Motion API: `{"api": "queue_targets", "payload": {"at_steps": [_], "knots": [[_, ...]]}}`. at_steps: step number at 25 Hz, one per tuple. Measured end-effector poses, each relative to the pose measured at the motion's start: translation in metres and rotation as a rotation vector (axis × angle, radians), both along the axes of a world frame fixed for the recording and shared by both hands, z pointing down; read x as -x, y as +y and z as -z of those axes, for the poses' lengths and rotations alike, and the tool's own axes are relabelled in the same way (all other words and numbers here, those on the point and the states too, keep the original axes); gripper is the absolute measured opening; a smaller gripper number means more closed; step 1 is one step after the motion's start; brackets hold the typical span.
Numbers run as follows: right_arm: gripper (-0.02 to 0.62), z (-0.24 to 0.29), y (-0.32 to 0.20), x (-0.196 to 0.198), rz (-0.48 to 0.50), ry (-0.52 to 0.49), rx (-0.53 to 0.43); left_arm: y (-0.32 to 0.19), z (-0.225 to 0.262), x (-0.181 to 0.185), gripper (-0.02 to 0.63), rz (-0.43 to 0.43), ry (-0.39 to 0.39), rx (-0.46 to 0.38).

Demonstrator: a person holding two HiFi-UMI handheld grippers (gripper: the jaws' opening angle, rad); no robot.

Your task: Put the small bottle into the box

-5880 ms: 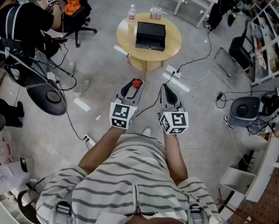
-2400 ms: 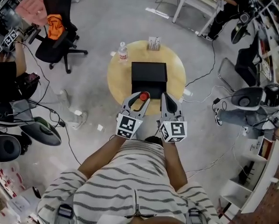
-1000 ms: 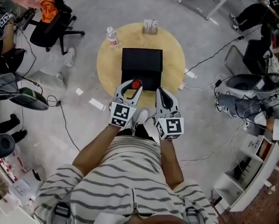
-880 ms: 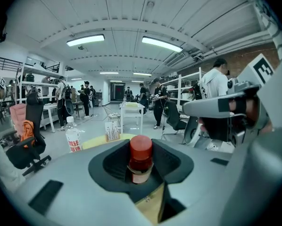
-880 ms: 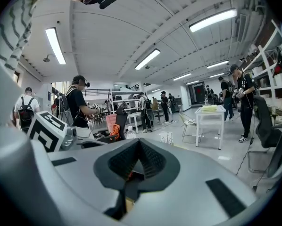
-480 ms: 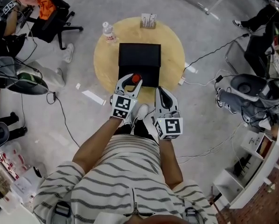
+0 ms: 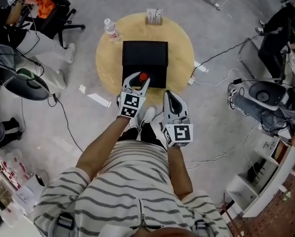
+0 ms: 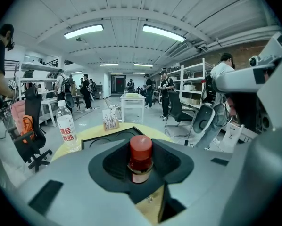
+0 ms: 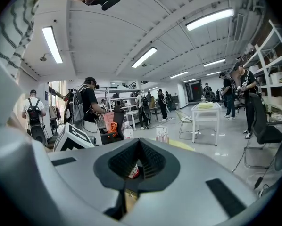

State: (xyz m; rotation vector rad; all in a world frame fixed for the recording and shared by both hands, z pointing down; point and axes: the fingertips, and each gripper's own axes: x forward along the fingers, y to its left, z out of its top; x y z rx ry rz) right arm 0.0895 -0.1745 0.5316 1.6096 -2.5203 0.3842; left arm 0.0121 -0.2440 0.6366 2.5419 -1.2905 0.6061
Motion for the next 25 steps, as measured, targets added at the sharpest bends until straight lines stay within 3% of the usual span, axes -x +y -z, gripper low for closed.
{"api": "queue_targets", "payload": {"at_steps": [25], "knots": [[0.009, -0.009, 0.003, -0.002, -0.007, 0.006, 0.027, -0.023, -0.058, -0.009, 0.155, -0.014, -0.079, 0.093]]}}
